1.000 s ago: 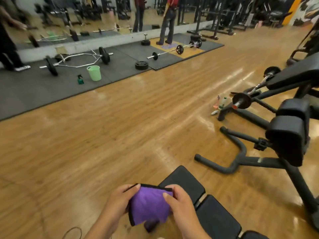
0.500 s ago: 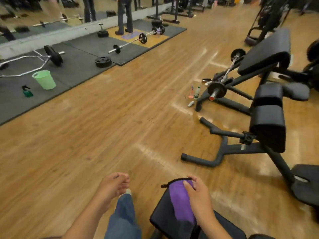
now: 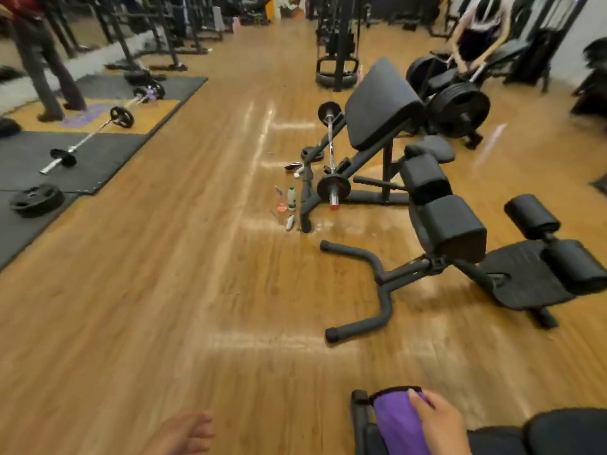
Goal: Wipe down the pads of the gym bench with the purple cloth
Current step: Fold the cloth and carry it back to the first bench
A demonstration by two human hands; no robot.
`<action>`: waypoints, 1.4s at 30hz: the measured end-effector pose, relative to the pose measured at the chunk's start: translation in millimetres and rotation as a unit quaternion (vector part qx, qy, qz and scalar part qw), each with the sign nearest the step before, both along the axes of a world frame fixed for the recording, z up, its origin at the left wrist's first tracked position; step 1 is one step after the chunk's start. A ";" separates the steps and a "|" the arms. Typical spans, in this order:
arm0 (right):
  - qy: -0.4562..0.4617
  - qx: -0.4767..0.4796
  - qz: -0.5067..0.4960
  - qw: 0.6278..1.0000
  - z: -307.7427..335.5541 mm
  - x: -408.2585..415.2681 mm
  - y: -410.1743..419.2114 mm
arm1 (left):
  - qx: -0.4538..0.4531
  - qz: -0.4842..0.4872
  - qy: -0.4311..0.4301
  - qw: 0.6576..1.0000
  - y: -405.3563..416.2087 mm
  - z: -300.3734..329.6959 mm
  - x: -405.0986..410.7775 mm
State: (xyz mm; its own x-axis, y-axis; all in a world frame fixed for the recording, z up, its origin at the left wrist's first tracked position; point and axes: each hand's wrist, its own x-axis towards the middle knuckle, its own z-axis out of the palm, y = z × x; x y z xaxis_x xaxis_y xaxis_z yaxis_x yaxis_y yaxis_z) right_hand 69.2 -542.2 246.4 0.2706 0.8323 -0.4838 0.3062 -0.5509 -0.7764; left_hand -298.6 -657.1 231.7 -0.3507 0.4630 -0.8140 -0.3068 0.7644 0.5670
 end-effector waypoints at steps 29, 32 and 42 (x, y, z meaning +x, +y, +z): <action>0.048 0.027 -0.333 0.941 -31.6 10.0 346.0 | 0.018 -0.427 -0.005 0.904 567.6 4.3 115.9; 0.074 0.000 -0.374 0.924 -32.6 18.3 364.6 | 0.007 -0.518 -0.020 0.855 607.0 -9.7 170.4; 0.366 0.061 -0.558 0.742 -4.5 27.2 405.2 | -0.038 -0.652 -0.198 0.731 642.8 -25.6 299.2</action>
State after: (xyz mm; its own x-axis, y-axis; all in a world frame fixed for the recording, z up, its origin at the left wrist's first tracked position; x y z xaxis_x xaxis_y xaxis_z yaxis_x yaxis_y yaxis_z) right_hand 96.4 -137.0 241.9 0.5256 0.3371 -0.7811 -0.8168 -0.0569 -0.5741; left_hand 0.6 -14.3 206.1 0.6184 0.1423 -0.7729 0.5823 0.5775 0.5722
